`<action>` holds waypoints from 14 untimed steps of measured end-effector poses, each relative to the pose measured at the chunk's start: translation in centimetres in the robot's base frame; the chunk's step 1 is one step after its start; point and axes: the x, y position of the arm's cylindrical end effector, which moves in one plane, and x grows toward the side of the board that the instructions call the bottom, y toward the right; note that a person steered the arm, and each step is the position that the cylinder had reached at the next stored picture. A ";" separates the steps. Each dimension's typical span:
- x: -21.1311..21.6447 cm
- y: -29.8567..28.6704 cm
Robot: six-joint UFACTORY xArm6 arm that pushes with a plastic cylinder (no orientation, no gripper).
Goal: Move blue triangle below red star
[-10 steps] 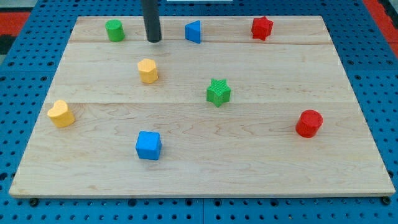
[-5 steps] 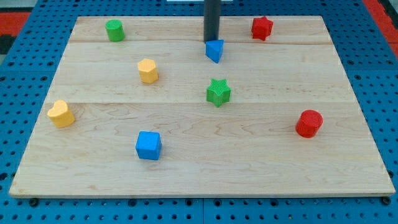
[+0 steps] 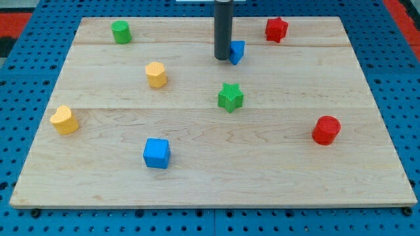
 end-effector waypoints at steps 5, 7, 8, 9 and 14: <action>-2.2 4.4; -2.1 8.0; -2.1 9.5; -2.1 9.6; 4.8 1.5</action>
